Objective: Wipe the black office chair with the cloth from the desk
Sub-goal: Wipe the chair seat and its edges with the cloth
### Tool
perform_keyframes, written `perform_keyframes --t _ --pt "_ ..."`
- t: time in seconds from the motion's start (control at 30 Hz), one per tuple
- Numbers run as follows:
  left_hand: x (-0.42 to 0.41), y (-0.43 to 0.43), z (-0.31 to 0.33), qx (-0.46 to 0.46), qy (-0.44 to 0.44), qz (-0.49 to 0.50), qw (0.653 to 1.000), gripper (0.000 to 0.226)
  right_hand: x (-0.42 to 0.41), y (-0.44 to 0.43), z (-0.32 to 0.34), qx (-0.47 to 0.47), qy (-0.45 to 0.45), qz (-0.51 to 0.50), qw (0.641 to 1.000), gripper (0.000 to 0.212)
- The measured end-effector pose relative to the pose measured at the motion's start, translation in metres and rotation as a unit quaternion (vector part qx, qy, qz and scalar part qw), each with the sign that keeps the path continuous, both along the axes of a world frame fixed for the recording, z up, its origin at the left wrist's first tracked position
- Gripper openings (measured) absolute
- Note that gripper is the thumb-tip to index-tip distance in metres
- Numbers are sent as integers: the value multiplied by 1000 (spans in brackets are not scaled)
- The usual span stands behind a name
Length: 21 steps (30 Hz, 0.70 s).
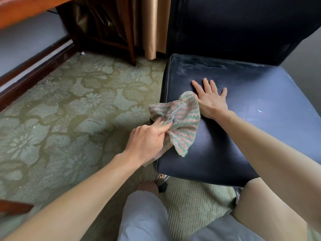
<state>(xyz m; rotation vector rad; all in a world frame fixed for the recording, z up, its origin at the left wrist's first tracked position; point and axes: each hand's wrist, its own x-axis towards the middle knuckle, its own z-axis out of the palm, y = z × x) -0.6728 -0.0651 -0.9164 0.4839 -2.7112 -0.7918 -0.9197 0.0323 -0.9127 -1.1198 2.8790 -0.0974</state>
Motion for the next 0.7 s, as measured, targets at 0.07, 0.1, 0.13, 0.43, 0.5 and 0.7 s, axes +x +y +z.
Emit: perform_keyframes --t 0.07,0.1,0.13,0.43,0.5,0.7 --pt "-4 1 2 -30 14 4 999 39 0 1 1 14 -3 9 1000 69" --pt "-9 -1 3 -34 13 6 999 38 0 2 1 22 -7 12 1000 75" --pt "-16 -5 4 -35 5 8 999 38 0 2 2 28 -9 14 999 80" --pt "-76 -35 13 -13 -52 47 997 39 3 -1 5 7 -23 -7 1000 86" --pt "-60 -31 10 -9 -38 42 998 39 6 0 3 12 -19 -10 1000 80" --pt "-11 -10 -7 40 40 32 998 36 42 20 5 -125 -39 -40 991 59"
